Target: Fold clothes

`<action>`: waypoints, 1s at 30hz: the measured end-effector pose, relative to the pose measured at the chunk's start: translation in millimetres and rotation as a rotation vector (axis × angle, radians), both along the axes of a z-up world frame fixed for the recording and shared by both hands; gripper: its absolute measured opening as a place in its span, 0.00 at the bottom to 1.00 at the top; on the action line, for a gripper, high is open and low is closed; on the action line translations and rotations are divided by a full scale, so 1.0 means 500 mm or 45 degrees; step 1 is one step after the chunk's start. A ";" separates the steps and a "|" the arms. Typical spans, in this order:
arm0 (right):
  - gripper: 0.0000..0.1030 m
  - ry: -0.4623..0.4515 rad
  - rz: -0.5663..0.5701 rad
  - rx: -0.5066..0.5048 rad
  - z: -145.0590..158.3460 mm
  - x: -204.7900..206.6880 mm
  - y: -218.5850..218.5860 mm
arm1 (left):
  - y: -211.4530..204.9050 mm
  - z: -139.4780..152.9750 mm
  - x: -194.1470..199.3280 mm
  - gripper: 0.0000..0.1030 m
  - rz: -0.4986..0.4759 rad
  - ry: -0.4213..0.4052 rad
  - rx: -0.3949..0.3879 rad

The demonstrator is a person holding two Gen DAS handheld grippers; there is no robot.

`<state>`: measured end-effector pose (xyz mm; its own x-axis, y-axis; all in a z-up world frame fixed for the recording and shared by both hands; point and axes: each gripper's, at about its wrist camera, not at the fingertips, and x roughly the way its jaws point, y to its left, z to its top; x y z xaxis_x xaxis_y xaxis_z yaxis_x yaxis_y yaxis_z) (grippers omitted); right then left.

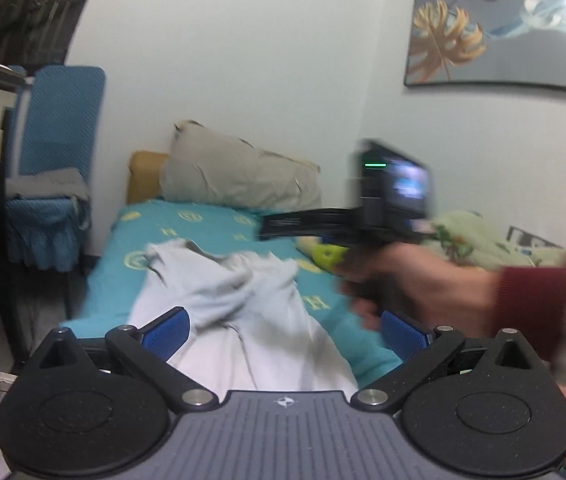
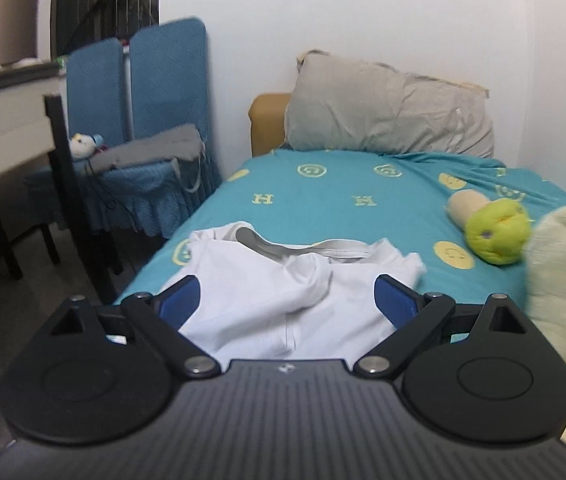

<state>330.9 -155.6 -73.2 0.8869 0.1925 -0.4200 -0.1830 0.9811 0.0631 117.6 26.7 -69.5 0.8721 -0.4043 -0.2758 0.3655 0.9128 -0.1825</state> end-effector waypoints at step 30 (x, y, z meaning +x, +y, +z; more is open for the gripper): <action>0.92 0.044 -0.012 0.301 0.049 -0.561 -0.087 | 0.034 0.058 -0.071 1.00 0.146 0.318 0.005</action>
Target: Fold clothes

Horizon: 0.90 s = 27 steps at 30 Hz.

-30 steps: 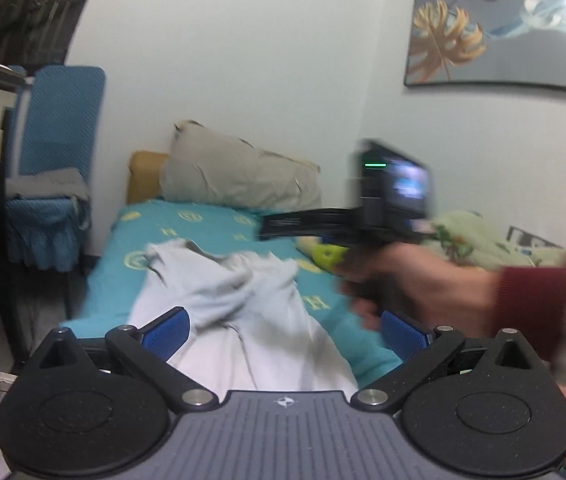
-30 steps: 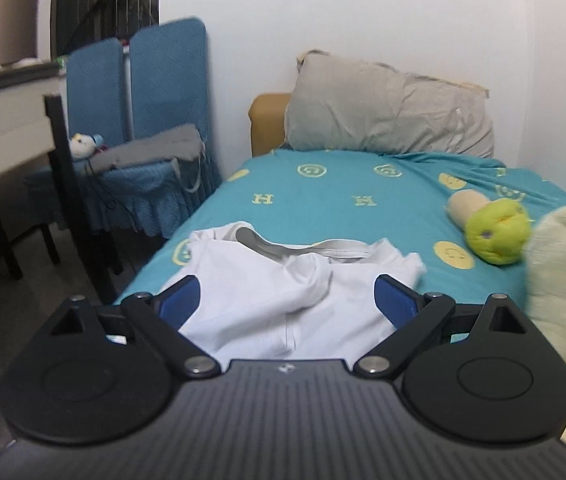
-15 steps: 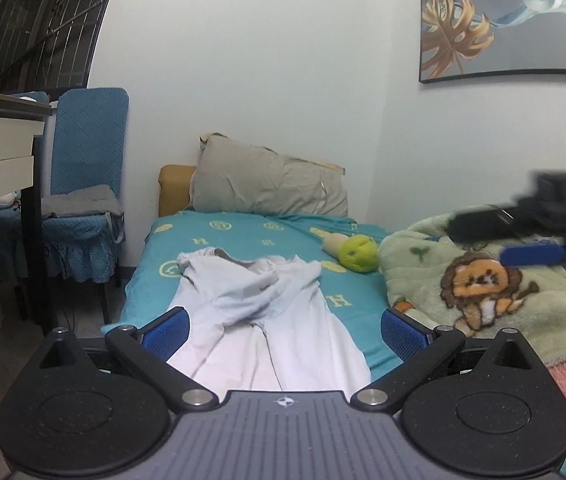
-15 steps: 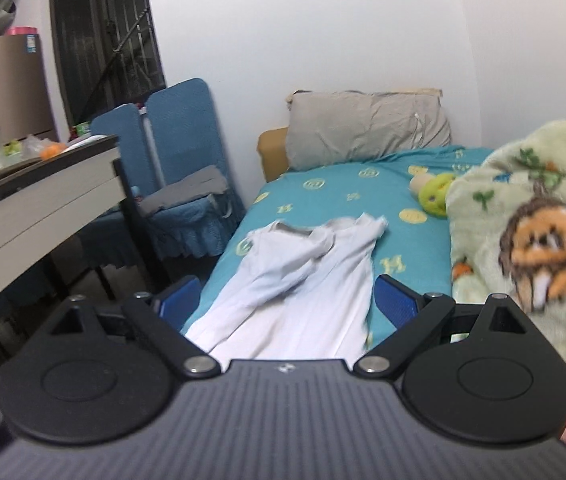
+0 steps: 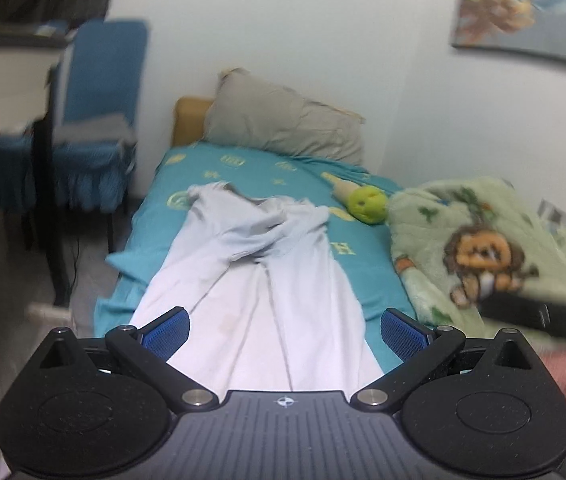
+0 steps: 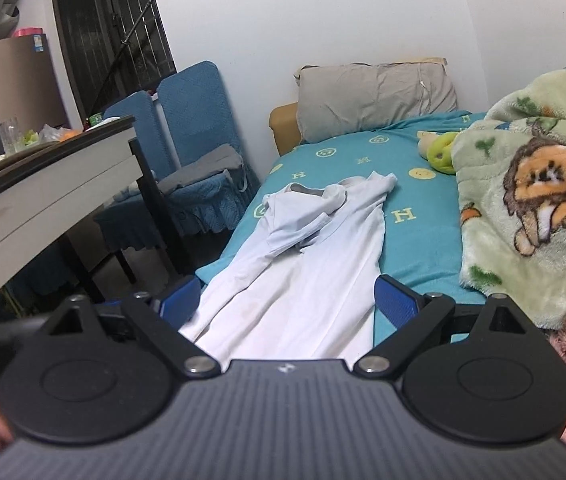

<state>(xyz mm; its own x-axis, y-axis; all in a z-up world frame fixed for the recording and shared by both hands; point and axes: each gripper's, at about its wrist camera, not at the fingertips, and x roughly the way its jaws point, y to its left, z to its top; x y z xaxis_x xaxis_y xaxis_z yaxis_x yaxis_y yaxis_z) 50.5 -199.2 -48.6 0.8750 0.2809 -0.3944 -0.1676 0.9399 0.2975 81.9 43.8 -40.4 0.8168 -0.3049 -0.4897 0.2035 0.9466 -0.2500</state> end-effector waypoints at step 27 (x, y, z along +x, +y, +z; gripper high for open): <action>0.92 0.262 -0.018 -0.018 -0.088 0.098 0.048 | 0.593 -0.360 0.054 0.95 0.087 0.524 -0.769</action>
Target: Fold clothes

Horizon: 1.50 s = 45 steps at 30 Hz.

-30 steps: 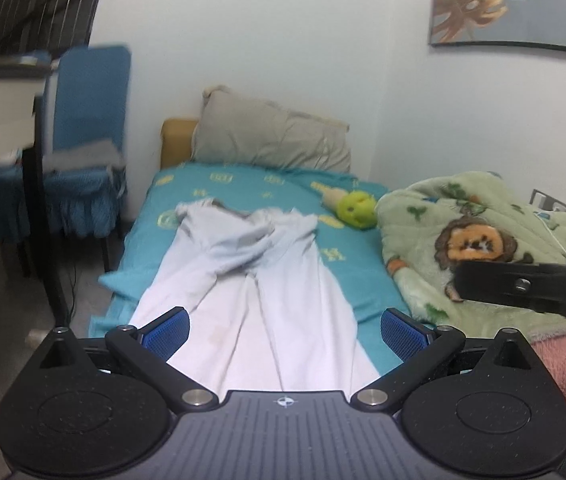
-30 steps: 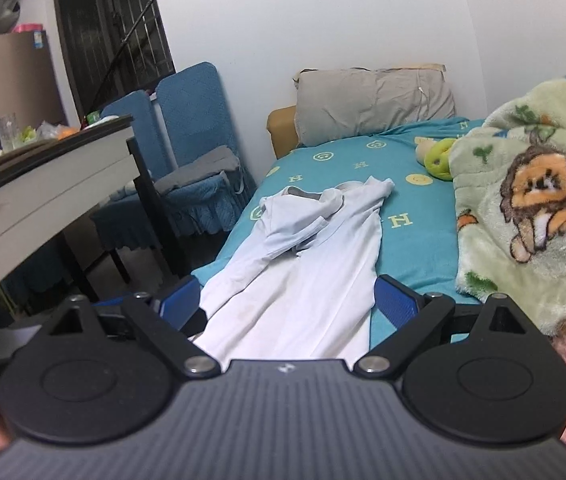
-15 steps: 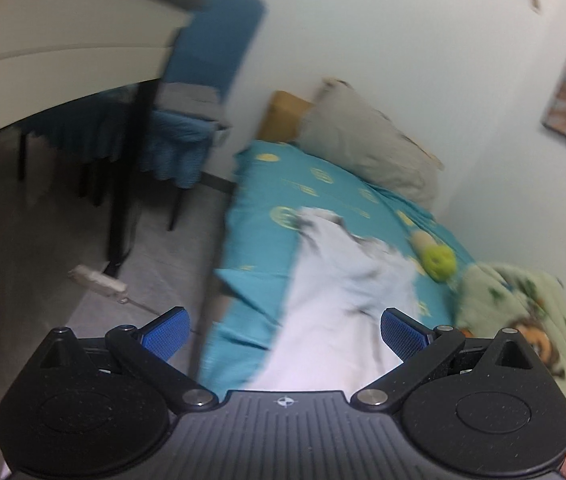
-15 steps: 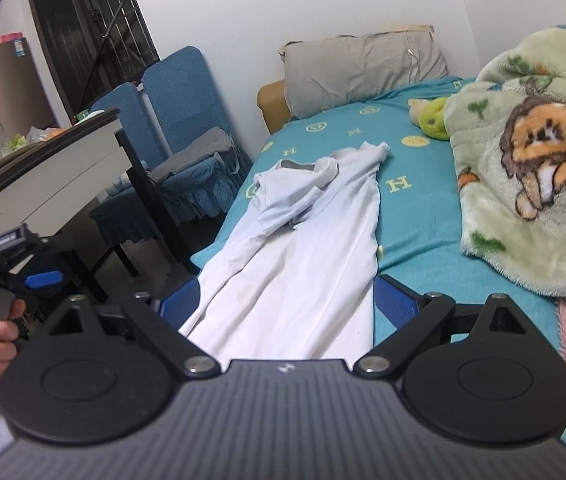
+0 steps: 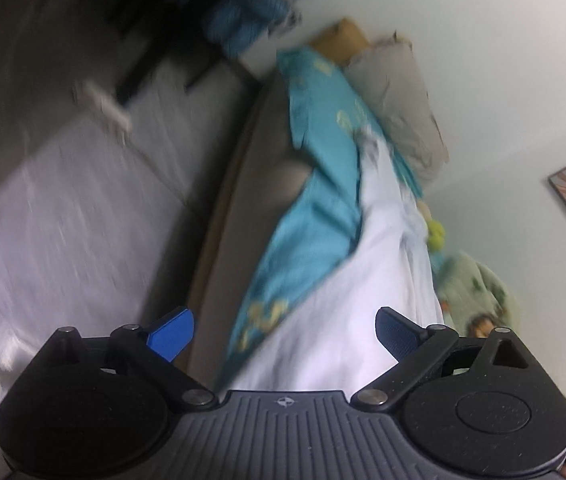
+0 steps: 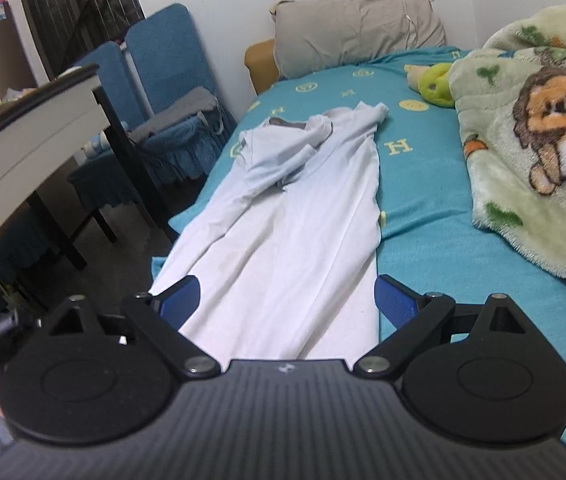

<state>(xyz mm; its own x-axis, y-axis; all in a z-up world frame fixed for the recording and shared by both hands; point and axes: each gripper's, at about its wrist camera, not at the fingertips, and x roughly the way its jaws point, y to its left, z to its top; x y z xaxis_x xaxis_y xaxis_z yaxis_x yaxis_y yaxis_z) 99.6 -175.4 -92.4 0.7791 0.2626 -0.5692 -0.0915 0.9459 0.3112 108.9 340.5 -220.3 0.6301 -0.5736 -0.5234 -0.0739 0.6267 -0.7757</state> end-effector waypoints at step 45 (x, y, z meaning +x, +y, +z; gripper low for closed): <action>0.92 0.016 -0.188 0.200 0.016 -0.015 -0.115 | -0.515 0.447 -0.126 0.05 -0.959 -0.675 0.867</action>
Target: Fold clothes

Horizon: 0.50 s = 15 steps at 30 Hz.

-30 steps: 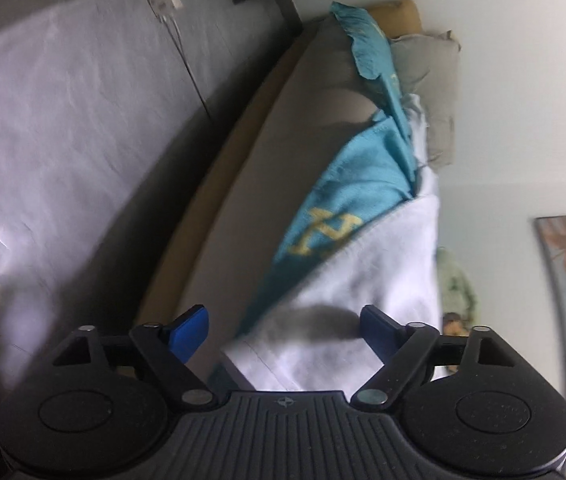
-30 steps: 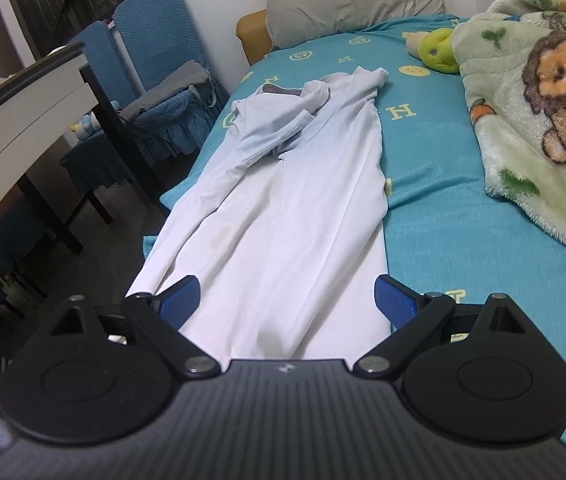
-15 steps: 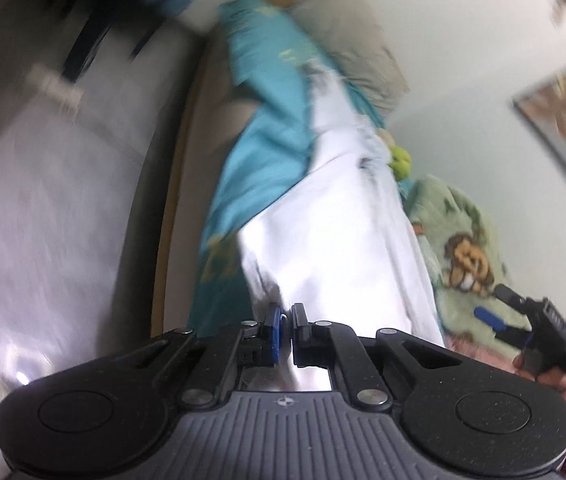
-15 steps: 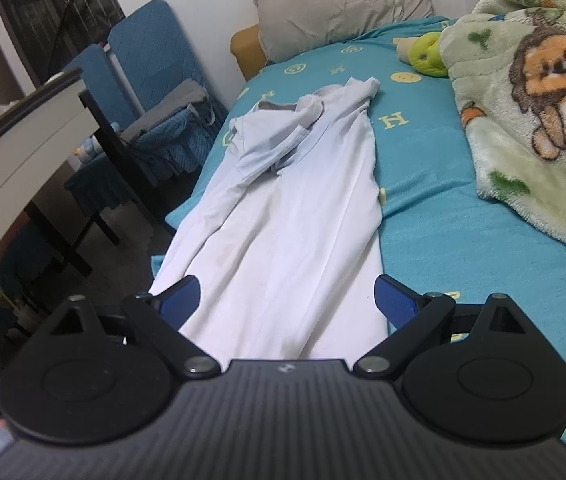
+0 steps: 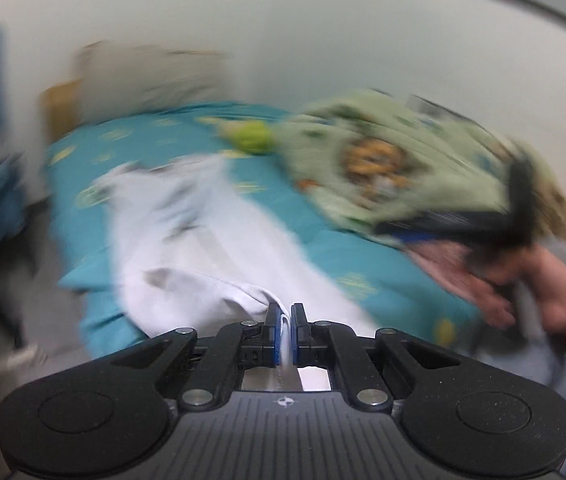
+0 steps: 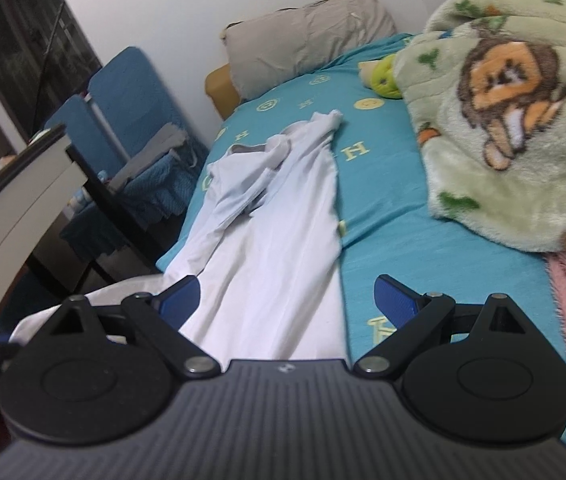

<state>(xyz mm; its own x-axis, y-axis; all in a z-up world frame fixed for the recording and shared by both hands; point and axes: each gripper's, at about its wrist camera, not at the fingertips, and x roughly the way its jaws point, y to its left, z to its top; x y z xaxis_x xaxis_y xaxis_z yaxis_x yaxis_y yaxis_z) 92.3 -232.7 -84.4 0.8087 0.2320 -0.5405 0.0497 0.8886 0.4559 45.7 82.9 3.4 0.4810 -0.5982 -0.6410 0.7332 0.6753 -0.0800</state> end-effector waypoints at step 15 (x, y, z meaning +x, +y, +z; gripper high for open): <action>0.92 0.254 0.122 0.218 -0.071 0.007 -0.029 | -0.148 -0.167 0.001 0.65 0.001 0.387 0.189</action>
<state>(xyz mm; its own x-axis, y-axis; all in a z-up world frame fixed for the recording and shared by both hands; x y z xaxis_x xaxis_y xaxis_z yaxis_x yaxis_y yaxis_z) 95.9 -247.4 -119.8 0.6602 0.4045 -0.6329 0.0727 0.8043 0.5898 46.4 8.9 -80.2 0.2549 -0.4875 -0.8351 0.6907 0.6962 -0.1956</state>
